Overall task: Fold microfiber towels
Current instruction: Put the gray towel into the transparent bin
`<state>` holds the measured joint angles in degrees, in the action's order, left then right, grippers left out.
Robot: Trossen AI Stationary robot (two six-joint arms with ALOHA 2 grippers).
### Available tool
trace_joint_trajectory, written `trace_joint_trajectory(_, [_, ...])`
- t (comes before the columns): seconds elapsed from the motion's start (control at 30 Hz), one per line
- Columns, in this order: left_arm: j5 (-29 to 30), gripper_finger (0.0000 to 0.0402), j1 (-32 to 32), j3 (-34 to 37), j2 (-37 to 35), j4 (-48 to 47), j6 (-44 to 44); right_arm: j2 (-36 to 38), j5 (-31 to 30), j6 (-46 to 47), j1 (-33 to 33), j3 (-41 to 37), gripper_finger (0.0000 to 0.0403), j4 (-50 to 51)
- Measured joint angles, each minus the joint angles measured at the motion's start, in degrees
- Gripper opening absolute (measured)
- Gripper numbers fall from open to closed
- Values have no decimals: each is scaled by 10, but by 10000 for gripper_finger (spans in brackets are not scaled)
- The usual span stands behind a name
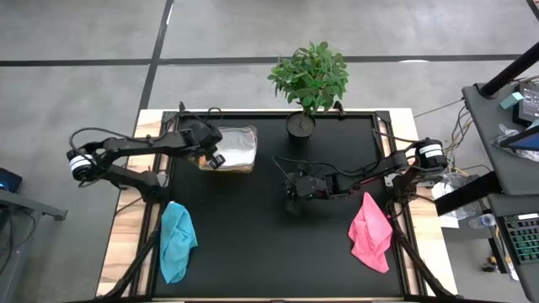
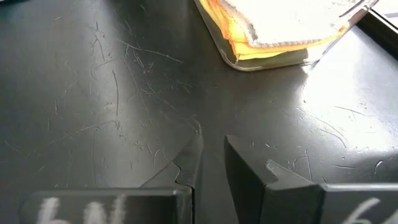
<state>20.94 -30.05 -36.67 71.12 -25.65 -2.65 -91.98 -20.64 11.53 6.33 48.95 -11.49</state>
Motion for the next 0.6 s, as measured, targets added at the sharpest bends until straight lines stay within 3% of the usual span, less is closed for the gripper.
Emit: trace_joint_trajectory(0.6, [0,0,0,5,0,-24,-41,0,0,5,-1,0,59,0])
